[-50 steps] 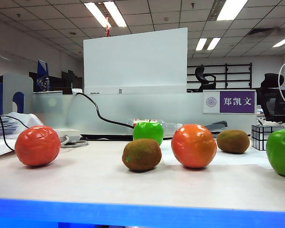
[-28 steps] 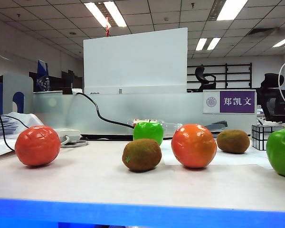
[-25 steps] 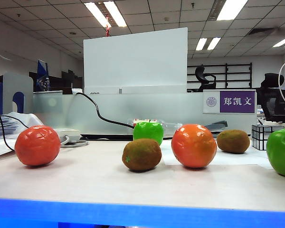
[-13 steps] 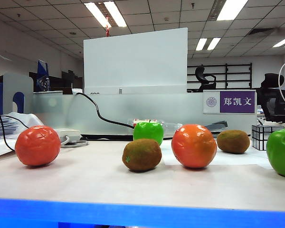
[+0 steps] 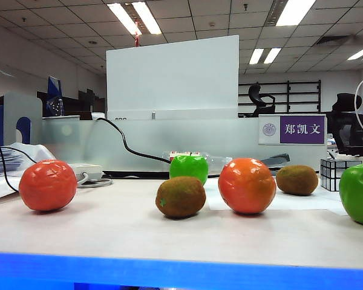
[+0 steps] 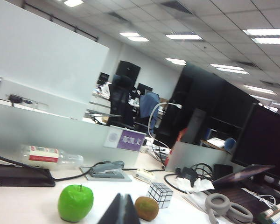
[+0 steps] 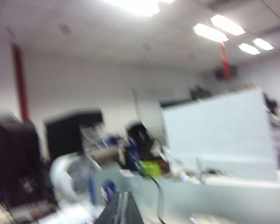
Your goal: Put the same fruits together.
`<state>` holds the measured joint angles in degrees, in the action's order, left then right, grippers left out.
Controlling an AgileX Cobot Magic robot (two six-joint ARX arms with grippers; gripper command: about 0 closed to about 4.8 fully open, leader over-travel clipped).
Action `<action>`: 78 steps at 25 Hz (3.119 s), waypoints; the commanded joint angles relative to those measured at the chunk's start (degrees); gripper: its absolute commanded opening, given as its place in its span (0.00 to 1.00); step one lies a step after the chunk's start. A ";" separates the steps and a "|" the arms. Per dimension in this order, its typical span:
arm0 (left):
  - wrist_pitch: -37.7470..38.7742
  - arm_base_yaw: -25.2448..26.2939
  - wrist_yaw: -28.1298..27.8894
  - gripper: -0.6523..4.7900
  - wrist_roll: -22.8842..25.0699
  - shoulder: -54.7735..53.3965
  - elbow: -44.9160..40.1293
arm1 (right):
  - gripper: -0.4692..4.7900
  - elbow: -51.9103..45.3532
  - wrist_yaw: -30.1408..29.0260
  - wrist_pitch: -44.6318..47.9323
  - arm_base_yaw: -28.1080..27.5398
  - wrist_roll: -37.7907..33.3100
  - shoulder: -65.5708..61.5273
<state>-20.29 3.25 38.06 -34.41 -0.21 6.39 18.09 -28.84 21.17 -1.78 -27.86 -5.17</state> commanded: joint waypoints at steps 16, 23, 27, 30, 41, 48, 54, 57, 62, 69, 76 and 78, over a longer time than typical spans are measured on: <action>17.05 0.04 5.88 0.25 4.00 0.09 0.20 | 0.54 28.89 8.57 -27.02 22.47 22.64 -52.22; 17.09 0.09 6.58 0.28 4.02 0.09 0.20 | 0.74 31.61 13.73 -26.69 29.59 25.57 -60.43; 17.14 0.09 7.08 0.28 4.04 0.09 0.20 | 1.00 31.69 17.05 -27.21 29.62 26.05 -62.62; 17.14 0.07 7.04 0.29 4.22 0.09 0.20 | 1.00 31.69 17.84 -28.52 29.62 27.96 -63.80; 16.74 0.07 6.97 0.42 4.42 0.09 0.20 | 1.00 31.28 18.86 -33.75 29.83 29.05 -69.61; 16.76 0.07 7.02 0.42 4.39 0.09 0.20 | 1.00 31.28 19.67 -34.64 30.01 29.44 -73.81; 16.76 0.07 7.02 0.42 4.42 0.09 0.20 | 1.00 31.26 21.70 -34.21 30.03 30.40 -75.01; 16.81 0.07 7.02 0.42 4.42 0.09 0.20 | 1.00 31.26 21.97 -34.14 30.03 31.15 -75.91; 20.65 0.07 7.04 0.42 7.54 0.09 0.20 | 1.00 31.26 22.97 -34.23 30.08 31.10 -77.46; 31.80 0.04 5.25 0.39 17.59 0.09 0.20 | 1.00 31.28 22.91 -33.86 30.08 31.10 -79.14; 33.14 0.04 3.08 0.26 18.60 0.09 0.20 | 1.00 31.28 22.67 -32.04 30.10 31.10 -81.96; 33.14 0.04 3.08 0.26 18.58 0.09 0.20 | 1.00 31.28 22.69 -31.43 30.10 31.10 -82.95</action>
<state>13.26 3.22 41.15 -16.27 -0.19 6.37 49.10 -6.04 -11.53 28.21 3.05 -87.53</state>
